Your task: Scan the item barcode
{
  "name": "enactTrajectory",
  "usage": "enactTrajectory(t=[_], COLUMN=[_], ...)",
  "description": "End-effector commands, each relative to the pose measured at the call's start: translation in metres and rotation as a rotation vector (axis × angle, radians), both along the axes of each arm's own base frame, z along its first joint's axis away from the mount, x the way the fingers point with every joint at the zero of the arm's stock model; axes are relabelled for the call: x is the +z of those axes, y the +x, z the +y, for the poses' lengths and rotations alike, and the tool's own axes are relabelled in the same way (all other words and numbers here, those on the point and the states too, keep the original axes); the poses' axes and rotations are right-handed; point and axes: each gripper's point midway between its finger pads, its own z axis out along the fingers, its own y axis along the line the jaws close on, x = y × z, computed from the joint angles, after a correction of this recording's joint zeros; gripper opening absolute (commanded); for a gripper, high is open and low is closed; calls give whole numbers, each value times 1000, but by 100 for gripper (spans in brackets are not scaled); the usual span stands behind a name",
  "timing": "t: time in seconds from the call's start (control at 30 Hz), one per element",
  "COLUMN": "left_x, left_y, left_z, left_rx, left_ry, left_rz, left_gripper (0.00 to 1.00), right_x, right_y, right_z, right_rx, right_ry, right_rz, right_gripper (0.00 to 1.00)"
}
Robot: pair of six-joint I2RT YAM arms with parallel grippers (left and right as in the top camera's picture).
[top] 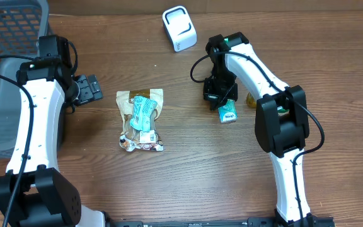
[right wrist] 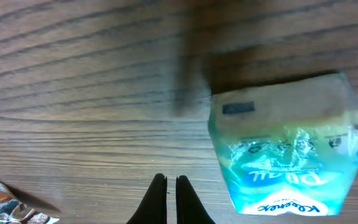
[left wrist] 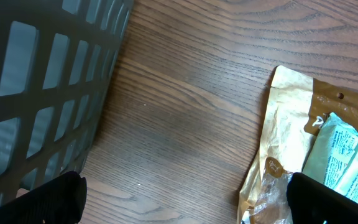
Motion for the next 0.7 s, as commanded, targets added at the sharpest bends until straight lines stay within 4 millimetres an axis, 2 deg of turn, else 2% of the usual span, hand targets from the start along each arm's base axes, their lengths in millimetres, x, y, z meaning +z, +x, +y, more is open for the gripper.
enactTrajectory(t=[0.0, 0.23, 0.47, 0.67], left_x=[12, 12, 12, 12], left_y=[3, 3, 3, 3], left_z=[3, 3, 3, 3], left_rx=[-6, -6, -6, -6], left_ry=[20, 20, 20, 20], left_rz=[-32, -32, -32, -32], left_gripper=[100, 100, 100, 100], right_x=[2, -1, -3, -5], right_y=[-2, -8, -8, -4], right_z=[4, 16, 18, 7], right_rx=[-1, 35, 60, 76], right_ry=[14, 5, -26, -92], right_rz=[2, -1, -23, -49], right_gripper=[4, 4, 4, 4])
